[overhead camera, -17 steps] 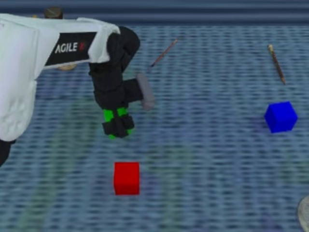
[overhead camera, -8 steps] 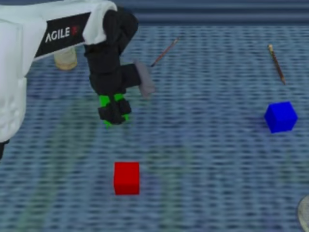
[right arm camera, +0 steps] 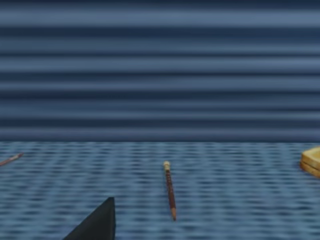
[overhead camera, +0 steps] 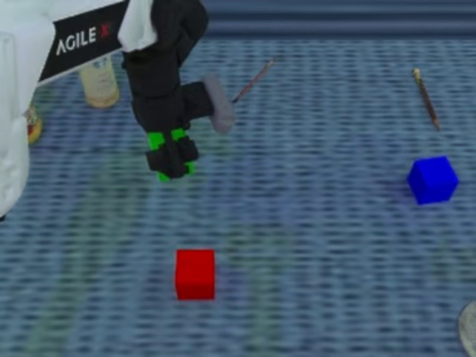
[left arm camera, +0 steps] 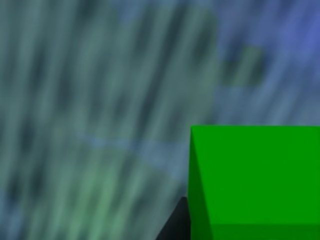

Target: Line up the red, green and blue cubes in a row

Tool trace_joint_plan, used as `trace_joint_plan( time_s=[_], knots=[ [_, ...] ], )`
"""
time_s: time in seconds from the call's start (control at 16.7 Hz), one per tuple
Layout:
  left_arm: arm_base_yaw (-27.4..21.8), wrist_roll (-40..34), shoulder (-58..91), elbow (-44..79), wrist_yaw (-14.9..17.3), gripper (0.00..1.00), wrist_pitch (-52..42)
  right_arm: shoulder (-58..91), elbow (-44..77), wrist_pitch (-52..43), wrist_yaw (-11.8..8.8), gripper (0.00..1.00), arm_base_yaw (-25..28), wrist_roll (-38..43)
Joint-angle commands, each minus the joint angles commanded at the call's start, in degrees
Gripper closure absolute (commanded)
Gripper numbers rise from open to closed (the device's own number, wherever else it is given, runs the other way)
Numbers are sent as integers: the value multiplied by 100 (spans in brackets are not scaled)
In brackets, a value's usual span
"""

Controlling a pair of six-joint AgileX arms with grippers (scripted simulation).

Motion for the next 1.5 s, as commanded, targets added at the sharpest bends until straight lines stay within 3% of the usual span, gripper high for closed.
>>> trace_joint_plan(
  time_s=[0.18,0.48,0.6,1.02,1.5],
  knots=[
    [-405,-106,-299,-362,-9,100,92,0,0,0,0,0,0,0],
    [-1809,-476,-1140,-1485,-30,100,321,0,0,0,0,0,0,0],
    [-2157,-593,-1406,-1816,-39,100,399,0,0,0,0,0,0,0],
    [-2248,-618,-1444,-1966,-39,100,514,0,0,0,0,0,0,0],
    [-2280,-643,-902,-2677,-39,100,1790,0,0,0,0,0,0,0]
  ],
)
